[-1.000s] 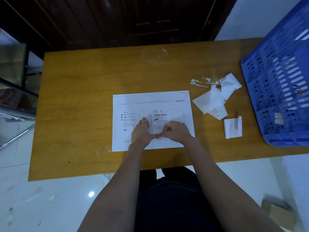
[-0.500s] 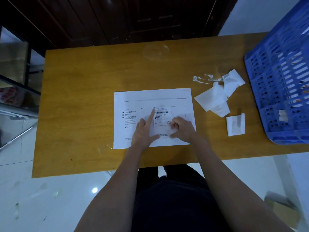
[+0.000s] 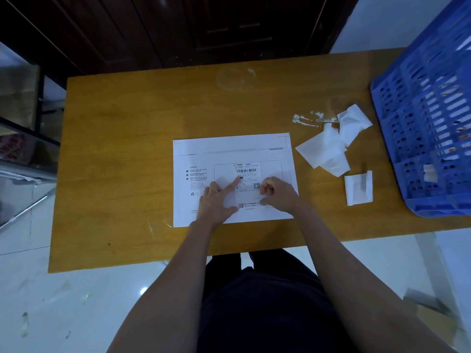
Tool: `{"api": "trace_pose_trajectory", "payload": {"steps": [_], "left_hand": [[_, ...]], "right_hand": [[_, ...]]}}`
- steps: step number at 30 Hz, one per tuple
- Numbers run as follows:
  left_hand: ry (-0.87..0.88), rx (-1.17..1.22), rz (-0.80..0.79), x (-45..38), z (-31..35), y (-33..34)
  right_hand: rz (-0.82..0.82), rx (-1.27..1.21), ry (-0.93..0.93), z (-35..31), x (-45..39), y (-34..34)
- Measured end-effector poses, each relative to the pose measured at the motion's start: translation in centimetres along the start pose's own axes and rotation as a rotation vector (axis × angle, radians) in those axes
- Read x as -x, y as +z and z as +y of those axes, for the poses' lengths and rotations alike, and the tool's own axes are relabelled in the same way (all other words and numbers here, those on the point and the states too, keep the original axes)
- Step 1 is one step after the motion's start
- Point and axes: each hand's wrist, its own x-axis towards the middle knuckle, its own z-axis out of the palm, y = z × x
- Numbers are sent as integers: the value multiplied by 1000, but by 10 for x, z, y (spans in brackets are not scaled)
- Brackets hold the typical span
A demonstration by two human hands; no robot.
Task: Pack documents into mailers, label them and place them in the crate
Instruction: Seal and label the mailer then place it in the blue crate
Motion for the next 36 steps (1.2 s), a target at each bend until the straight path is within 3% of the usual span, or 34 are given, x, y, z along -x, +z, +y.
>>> {"api": "trace_pose_trajectory", "payload": {"steps": [6, 15, 20, 31, 34, 36], "left_hand": [[-19, 121, 93, 2, 2, 2], [-54, 108, 33, -1, 1, -2], [-4, -65, -55, -11, 10, -21], [-176, -159, -126, -16, 26, -32], [-217, -59, -62, -11, 21, -30], [-172, 31, 2, -4, 13, -27]], "right_hand": [[24, 78, -17, -5, 2, 5], [-23, 12, 3, -4, 2, -2], [-35, 146, 13, -22, 2, -4], [-132, 235, 14, -15, -5, -9], [-97, 71, 14, -12, -4, -13], [75, -100, 62, -11, 0, -14]]}}
